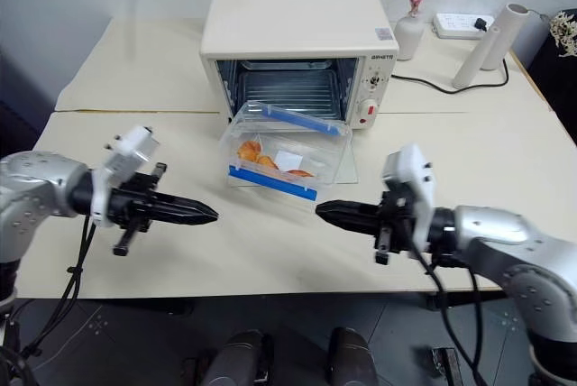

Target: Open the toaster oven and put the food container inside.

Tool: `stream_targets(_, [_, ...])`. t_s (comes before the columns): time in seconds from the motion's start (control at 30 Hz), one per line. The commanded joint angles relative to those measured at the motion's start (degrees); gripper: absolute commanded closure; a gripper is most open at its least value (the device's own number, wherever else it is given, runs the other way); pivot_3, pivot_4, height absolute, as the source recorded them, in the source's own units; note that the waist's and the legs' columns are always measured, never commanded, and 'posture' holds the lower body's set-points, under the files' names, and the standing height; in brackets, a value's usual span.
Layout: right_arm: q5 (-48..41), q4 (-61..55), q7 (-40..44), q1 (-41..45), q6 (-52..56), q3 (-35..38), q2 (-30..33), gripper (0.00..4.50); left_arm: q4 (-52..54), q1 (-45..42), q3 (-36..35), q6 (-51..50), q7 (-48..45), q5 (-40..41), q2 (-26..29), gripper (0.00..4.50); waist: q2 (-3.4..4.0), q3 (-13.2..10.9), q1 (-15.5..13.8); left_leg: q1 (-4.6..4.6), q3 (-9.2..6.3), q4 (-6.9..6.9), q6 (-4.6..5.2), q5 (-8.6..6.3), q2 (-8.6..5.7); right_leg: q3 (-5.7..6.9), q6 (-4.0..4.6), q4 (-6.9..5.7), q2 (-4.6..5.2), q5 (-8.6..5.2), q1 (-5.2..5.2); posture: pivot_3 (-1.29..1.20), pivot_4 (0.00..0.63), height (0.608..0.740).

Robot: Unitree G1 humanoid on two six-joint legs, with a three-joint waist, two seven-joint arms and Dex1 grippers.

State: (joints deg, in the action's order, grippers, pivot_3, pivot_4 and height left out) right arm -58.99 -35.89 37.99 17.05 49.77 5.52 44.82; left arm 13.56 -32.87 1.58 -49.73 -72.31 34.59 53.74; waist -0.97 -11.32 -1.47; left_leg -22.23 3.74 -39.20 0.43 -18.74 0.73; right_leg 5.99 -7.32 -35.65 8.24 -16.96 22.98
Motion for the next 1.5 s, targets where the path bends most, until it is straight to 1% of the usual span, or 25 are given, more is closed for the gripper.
stream_targets(0.03, [5.1, 2.7, 0.5, 2.2, -3.1, -2.8, -1.7, 4.47, -3.9, -3.1, 2.1, 4.9, 1.6, -3.7, -2.3, 4.5, 0.0, 0.0, 0.0, -0.01, 0.0, 0.0, 0.01, 0.0, 0.0, 0.0, 0.0, 0.0, 0.0, 0.0, 0.01, 0.0, 0.15, 0.74])
stream_targets(0.23, [16.9, 13.8, 1.5, 8.8, -8.7, -8.5, -5.4, 4.47, -13.0, -8.3, 4.0, 9.4, 5.7, -8.0, -9.2, 4.5, 0.0, 0.0, 0.1, -0.06, 0.03, -0.01, 0.04, -0.01, 0.0, 0.01, -0.01, -0.1, -0.01, 0.01, 0.11, 0.0, 0.15, 0.74])
stream_targets(0.33, [21.3, 19.0, 2.2, 12.1, -11.2, -9.6, -6.8, 4.47, -16.8, -11.0, 2.9, 10.2, 9.9, -8.7, -14.2, 4.5, 0.0, 0.0, 0.1, -0.12, 0.05, -0.02, 0.04, 0.0, 0.0, 0.01, -0.02, -0.12, -0.01, 0.01, 0.19, 0.0, 0.15, 0.74])
stream_targets(0.4, [23.1, 21.0, 2.5, 13.5, -12.3, -9.8, -7.6, 4.47, -17.9, -12.3, 2.1, 9.9, 11.7, -8.6, -16.4, 4.5, -0.01, 0.0, 0.1, -0.17, 0.02, -0.06, 0.05, 0.0, -0.01, 0.04, -0.04, -0.12, -0.01, 0.02, 0.21, 0.0, 0.15, 0.74])
stream_targets(0.57, [26.4, 24.0, 2.4, 15.4, -14.0, -9.4, -10.4, 4.47, -18.4, -12.2, 2.2, 11.3, 14.0, -10.0, -18.2, 4.5, 0.0, 0.0, 0.6, -0.18, 0.04, 0.0, 0.03, 0.01, 0.02, 0.05, -0.04, -0.15, -0.01, 0.02, 0.3, 0.0, 0.15, 0.74])
stream_targets(0.77, [30.7, 28.4, 0.8, 17.5, -16.3, -9.7, -14.8, 4.47, -23.1, -13.5, 2.4, 14.3, 18.0, -13.2, -20.2, 4.5, 0.0, 0.0, 0.8, -0.17, 0.05, -0.05, 0.01, 0.02, 0.03, 0.03, -0.04, -0.23, -0.02, 0.02, 0.3, 0.0, 0.15, 0.74])
stream_targets(0.87, [33.8, 33.1, -0.8, 20.0, -19.2, -9.7, -17.8, 4.47, -28.0, -15.7, 3.0, 18.2, 21.0, -16.2, -22.4, 4.5, 0.0, 0.0, 0.8, -0.16, 0.03, -0.1, -0.01, 0.04, 0.02, 0.03, -0.04, -0.28, -0.02, 0.02, 0.28, 0.0, 0.15, 0.74])
stream_targets(1.0, [39.1, 42.2, -4.4, 24.8, -25.2, -9.1, -22.4, 4.47, -39.0, -22.0, 1.6, 25.7, 29.3, -20.6, -27.6, 4.5, 0.0, 0.0, 0.7, -0.17, 0.04, -0.17, 0.01, 0.05, 0.0, 0.02, -0.05, -0.3, -0.01, 0.03, 0.28, 0.0, 0.15, 0.74])
stream_targets(1.07, [42.3, 47.4, -7.6, 27.6, -30.0, -8.5, -24.5, 4.47, -44.1, -25.8, -0.5, 28.8, 33.2, -20.9, -30.0, 4.5, 0.0, 0.0, 1.2, -0.18, 0.04, -0.16, 0.0, 0.05, 0.01, 0.03, -0.05, -0.32, -0.02, 0.03, 0.3, 0.0, 0.15, 0.74])
stream_targets(1.13, [43.8, 50.9, -9.4, 29.7, -33.1, -7.6, -26.0, 4.47, -47.1, -28.3, -2.3, 30.4, 35.2, -20.5, -31.3, 4.5, 0.0, 0.0, 1.6, -0.23, 0.04, -0.08, -0.01, 0.05, 0.0, 0.04, -0.05, -0.33, -0.01, 0.03, 0.4, 0.0, 0.15, 0.74])
stream_targets(1.23, [42.5, 51.1, -8.8, 30.8, -33.9, -6.0, -27.3, 4.47, -46.3, -28.9, -4.4, 30.4, 34.8, -19.1, -31.5, 4.5, 0.0, 0.0, 2.1, -0.39, 0.03, 0.03, -0.01, 0.05, 0.0, 0.11, -0.06, -0.31, 0.0, 0.03, 0.58, 0.0, 0.15, 0.74])
stream_targets(1.33, [40.8, 45.7, -6.5, 28.2, -31.9, -5.5, -26.6, 4.47, -39.5, -26.3, -5.6, 26.5, 32.7, -16.8, -29.9, 4.5, 0.0, 0.0, 3.1, -0.4, 0.01, 0.11, -0.02, 0.05, 0.01, 0.27, -0.05, -0.3, 0.02, 0.03, 0.61, 0.0, 0.15, 0.74])
stream_targets(1.47, [33.9, 31.8, -2.0, 20.4, -23.1, -3.8, -22.5, 4.47, -22.2, -19.7, -8.6, 10.8, 26.3, -6.1, -24.6, 4.5, 0.01, 0.0, 3.4, -0.44, -0.06, 0.1, -0.02, 0.05, 0.03, 0.29, -0.05, -0.3, 0.05, 0.03, 0.62, 0.0, 0.15, 0.74])
stream_targets(1.5, [32.6, 29.7, -1.5, 19.1, -21.4, -3.4, -21.7, 4.47, -19.5, -18.8, -9.4, 8.2, 25.8, -4.0, -23.7, 4.5, 0.02, 0.0, 3.3, -0.45, -0.06, 0.1, -0.02, 0.05, 0.03, 0.28, -0.05, -0.29, 0.05, 0.03, 0.63, 0.0, 0.15, 0.74])
